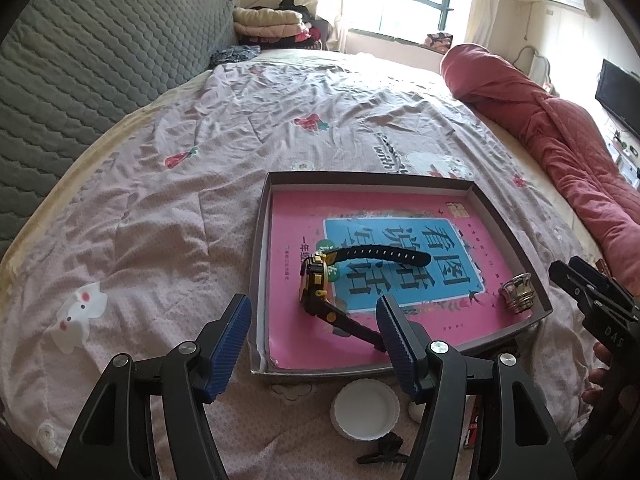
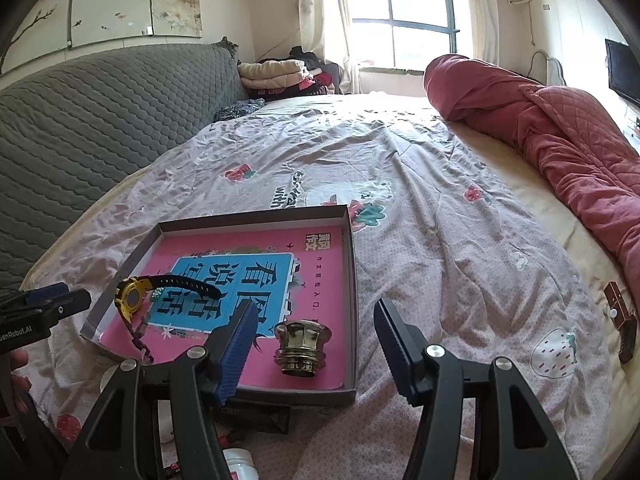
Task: Organize rigid objects
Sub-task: 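Withdraw both open tools back from the tray, then move the left tool to the white round lid while the right tool approaches the pill bottle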
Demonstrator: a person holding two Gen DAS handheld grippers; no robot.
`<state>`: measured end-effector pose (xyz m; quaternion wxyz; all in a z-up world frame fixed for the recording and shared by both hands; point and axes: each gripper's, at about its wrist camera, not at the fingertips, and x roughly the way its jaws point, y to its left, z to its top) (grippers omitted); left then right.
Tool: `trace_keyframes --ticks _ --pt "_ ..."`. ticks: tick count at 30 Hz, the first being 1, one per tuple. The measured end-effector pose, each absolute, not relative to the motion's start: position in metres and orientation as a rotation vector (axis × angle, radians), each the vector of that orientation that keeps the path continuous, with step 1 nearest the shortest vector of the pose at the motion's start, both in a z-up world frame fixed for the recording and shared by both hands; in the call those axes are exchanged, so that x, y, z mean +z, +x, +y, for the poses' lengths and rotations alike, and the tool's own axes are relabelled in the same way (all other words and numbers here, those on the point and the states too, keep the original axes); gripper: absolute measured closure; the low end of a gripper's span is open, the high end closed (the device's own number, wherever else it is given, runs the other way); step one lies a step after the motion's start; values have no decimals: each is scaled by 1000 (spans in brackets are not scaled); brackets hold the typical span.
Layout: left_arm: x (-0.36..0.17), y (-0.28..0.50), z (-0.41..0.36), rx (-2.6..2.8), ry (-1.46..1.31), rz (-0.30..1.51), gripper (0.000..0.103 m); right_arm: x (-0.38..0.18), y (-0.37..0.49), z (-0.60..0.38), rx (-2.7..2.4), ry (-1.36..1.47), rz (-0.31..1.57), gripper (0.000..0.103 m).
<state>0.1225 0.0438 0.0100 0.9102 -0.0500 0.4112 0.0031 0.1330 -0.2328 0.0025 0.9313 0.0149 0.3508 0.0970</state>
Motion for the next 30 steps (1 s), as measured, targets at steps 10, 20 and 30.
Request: trace_keyframes --ticks 10,20,30 --pt "3 121 43 8 -107 871 36 -2 135 -233 197 34 732 43" --pt "-10 113 37 -20 -102 926 36 -1 109 -232 236 88 762 43" --pt "-28 106 23 -68 -62 983 36 -6 95 -220 282 101 793 43"
